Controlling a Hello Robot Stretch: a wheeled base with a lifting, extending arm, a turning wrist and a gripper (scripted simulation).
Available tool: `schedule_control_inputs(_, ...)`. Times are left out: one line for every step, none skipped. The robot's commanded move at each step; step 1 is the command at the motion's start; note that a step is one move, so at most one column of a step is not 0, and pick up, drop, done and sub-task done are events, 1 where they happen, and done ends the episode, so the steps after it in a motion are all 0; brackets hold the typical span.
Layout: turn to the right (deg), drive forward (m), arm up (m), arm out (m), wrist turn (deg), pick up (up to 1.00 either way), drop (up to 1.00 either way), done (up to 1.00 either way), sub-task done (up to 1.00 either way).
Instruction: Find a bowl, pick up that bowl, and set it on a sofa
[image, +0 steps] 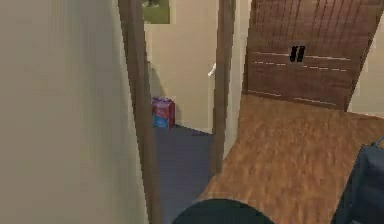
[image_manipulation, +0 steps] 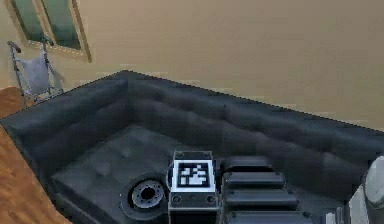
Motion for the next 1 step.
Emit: schedule_control_inputs(45.0,0.0,0.0,0.0,0.0,0.0,0.0,0.0,0.0)
